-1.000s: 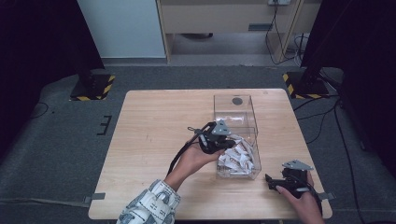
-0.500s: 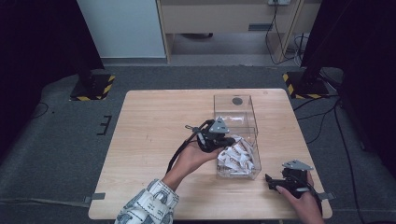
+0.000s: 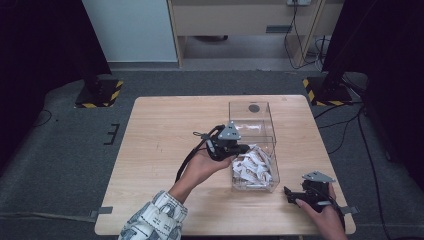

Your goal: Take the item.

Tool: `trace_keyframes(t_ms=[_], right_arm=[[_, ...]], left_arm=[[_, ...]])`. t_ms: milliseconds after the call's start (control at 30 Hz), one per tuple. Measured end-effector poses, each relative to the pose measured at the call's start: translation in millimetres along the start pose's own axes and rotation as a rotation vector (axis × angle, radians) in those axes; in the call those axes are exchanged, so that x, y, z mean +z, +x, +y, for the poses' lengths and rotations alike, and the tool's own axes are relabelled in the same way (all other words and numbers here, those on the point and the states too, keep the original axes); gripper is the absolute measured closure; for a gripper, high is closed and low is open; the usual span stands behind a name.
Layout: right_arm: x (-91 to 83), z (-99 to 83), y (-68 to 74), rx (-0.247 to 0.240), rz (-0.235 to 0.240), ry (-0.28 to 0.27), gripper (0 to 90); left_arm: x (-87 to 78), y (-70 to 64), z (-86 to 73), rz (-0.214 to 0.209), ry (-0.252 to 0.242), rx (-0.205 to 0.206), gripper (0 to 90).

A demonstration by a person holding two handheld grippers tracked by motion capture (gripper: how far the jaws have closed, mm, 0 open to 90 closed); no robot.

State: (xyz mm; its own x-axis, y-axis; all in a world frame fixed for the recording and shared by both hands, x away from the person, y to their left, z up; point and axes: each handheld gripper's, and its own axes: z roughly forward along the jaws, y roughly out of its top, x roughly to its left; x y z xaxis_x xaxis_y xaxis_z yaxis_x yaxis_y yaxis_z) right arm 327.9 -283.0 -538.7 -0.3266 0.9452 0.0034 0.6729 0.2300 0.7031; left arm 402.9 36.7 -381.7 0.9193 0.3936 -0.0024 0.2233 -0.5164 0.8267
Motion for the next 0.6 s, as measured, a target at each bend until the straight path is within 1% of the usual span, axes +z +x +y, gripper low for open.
trace_keyframes(t_ms=[267,400,600], right_arm=[[0.0,0.0,0.0,0.0,0.0,0.0,0.5],[0.0,0.0,0.0,0.0,0.0,0.0,0.5],[0.0,0.0,0.0,0.0,0.0,0.0,0.5]], left_arm=[[-9.6,1.9,5.2,0.012,-0.017,0.013,89.9],[-13.0,4.7,5.9,0.021,-0.013,0.01,89.8],[-17.8,8.0,6.8,0.028,-0.022,0.007,89.9]])
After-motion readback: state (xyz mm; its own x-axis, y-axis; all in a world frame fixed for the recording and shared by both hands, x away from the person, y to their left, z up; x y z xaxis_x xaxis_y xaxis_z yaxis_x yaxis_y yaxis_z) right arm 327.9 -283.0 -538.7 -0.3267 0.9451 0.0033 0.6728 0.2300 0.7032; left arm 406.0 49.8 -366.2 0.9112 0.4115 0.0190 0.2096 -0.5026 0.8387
